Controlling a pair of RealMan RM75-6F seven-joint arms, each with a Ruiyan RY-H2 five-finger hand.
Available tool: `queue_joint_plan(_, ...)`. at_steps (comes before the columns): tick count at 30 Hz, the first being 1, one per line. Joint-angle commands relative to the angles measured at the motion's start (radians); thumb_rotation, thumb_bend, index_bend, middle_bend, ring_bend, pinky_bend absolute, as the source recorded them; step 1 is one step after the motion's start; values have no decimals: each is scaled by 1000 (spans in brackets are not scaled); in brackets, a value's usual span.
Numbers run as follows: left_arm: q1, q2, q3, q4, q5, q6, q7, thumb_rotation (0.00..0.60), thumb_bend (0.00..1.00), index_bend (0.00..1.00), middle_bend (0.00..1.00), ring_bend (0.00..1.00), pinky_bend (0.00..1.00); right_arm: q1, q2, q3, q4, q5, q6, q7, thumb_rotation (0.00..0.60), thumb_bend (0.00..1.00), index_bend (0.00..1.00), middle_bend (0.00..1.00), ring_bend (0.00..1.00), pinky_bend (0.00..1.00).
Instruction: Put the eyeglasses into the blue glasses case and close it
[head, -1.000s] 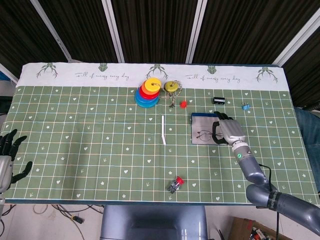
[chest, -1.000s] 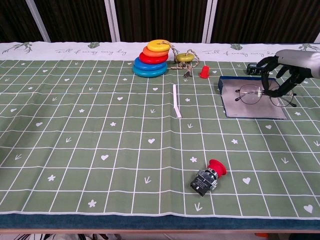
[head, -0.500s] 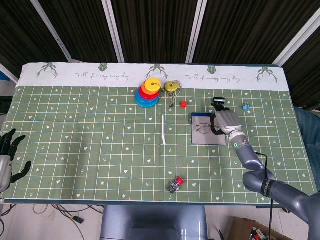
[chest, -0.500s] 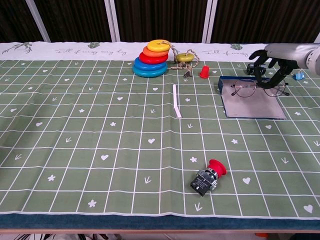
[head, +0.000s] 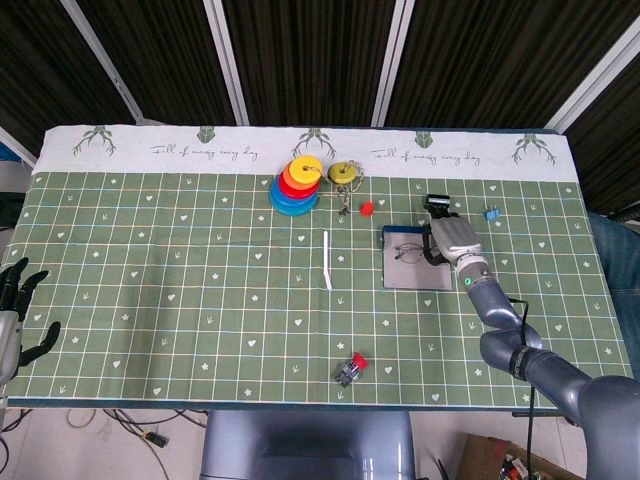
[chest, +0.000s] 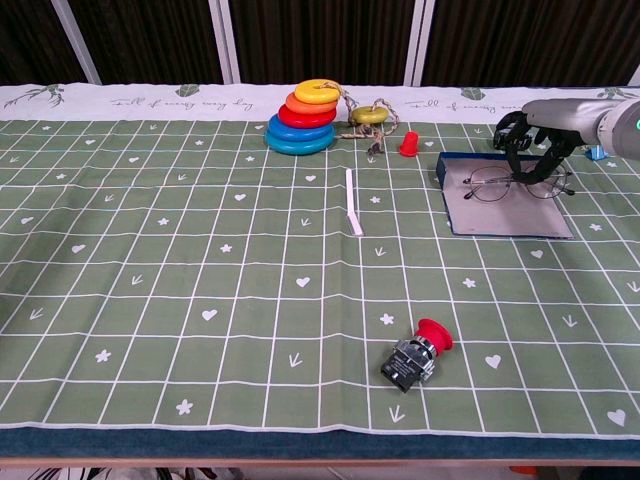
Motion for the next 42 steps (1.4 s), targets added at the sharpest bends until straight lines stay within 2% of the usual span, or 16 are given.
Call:
queue_joint_plan(1, 0, 0, 0, 0, -1, -1, 1, 600, 312, 136, 0, 0, 0, 15, -28, 2, 46, -16, -19, 40, 600, 543, 661, 64, 86, 186)
queue_joint_plan(11, 3, 2, 0, 1, 0, 3, -3, 600, 312, 136, 0, 0, 0, 46, -64, 2, 125, -57, -37, 97, 600, 542, 661, 60, 86, 186)
queue_joint_plan(19, 4, 3, 2, 2, 2, 1, -6, 600, 313, 136, 0, 0, 0, 58, -77, 1, 145, -74, -39, 116, 600, 543, 650, 58, 85, 186)
queue_joint_plan(24, 4, 3, 2, 1, 2, 2, -5, 600, 313, 136, 0, 0, 0, 62, -82, 0, 154, -74, -52, 121, 600, 526, 553, 56, 85, 186)
queue_joint_plan(29, 5, 4, 3, 1, 1, 0, -6, 600, 313, 135, 0, 0, 0, 63, -83, -2, 161, -70, -67, 120, 600, 473, 342, 20, 55, 186)
queue_joint_plan(32, 5, 6, 5, 0, 3, -2, -5, 600, 313, 135, 0, 0, 0, 68, -79, 0, 162, -54, -96, 104, 600, 445, 271, 2, 43, 186)
queue_joint_plan(37, 5, 7, 8, -1, 7, -2, -2, 600, 313, 135, 0, 0, 0, 61, -68, 12, 133, -31, -85, 91, 600, 429, 204, 0, 42, 186)
queue_joint_plan(42, 6, 8, 6, -2, 5, -1, -2, 600, 313, 135, 0, 0, 0, 43, -43, 23, 75, -14, -47, 71, 600, 409, 184, 0, 42, 186)
